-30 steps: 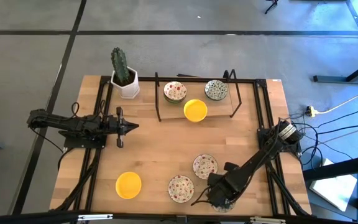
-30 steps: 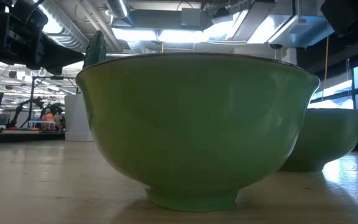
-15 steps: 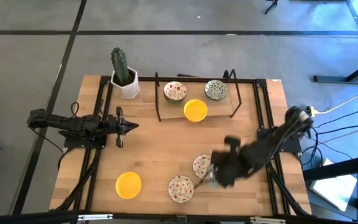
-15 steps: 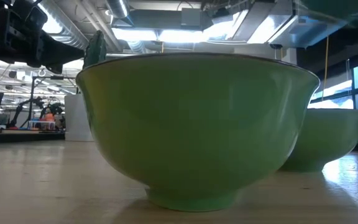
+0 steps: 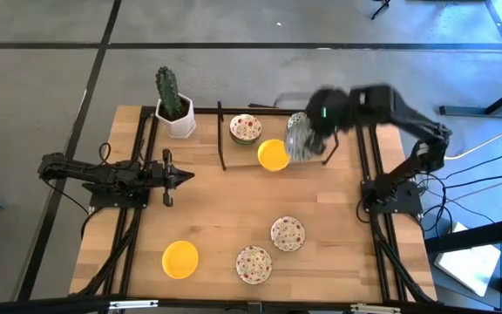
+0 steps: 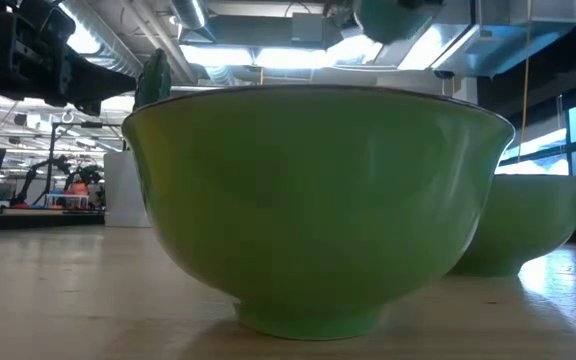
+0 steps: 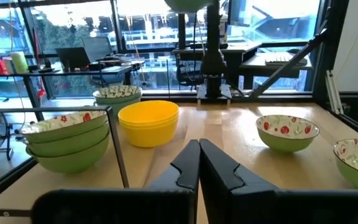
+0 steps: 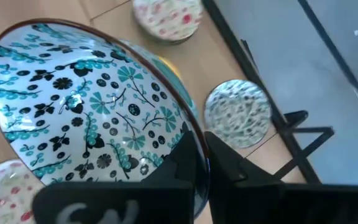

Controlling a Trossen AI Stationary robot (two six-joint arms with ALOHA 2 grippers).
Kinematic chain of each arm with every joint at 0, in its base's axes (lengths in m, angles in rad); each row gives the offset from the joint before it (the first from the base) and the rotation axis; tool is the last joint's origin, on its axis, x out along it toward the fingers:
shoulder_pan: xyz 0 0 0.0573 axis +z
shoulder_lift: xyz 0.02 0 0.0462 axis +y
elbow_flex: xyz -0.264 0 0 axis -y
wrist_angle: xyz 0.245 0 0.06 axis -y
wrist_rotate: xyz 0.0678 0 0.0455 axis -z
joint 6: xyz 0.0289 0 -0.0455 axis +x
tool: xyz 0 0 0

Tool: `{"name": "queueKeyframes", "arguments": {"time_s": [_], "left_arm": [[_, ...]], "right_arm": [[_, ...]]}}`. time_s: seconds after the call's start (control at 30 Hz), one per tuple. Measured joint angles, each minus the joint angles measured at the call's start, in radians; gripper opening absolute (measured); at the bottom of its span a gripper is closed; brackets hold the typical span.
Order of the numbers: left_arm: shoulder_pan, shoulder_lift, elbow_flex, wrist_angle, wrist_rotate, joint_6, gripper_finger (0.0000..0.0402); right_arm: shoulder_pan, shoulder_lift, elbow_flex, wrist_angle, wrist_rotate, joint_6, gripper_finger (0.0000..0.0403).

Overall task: Pick & Place Mini bowls
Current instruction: Stack the blue patterned bowl on top of the blue patterned bowl on the shelf

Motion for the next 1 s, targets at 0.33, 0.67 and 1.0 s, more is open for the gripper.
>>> {"name": "queueKeyframes", "arguments": {"time_s": [0.33, 0.67, 1.0], "left_arm": [[0.000, 0.000, 0.000, -0.025, -0.004, 0.002, 0.0004], [0.000, 0.000, 0.000, -0.038, -0.043, -0.014, 0.0004], [0.000, 0.001, 0.000, -0.040, -0.032, -0.049, 0.0004]], "right_arm": [[-0.469, 0.145, 0.011, 0.070, -0.277, -0.396, 0.0014], [-0.605, 0.359, 0.010, 0.066, -0.428, -0.627, 0.0014], [-0.694, 0.469, 0.010, 0.046, -0.420, -0.691, 0.0014]]}}
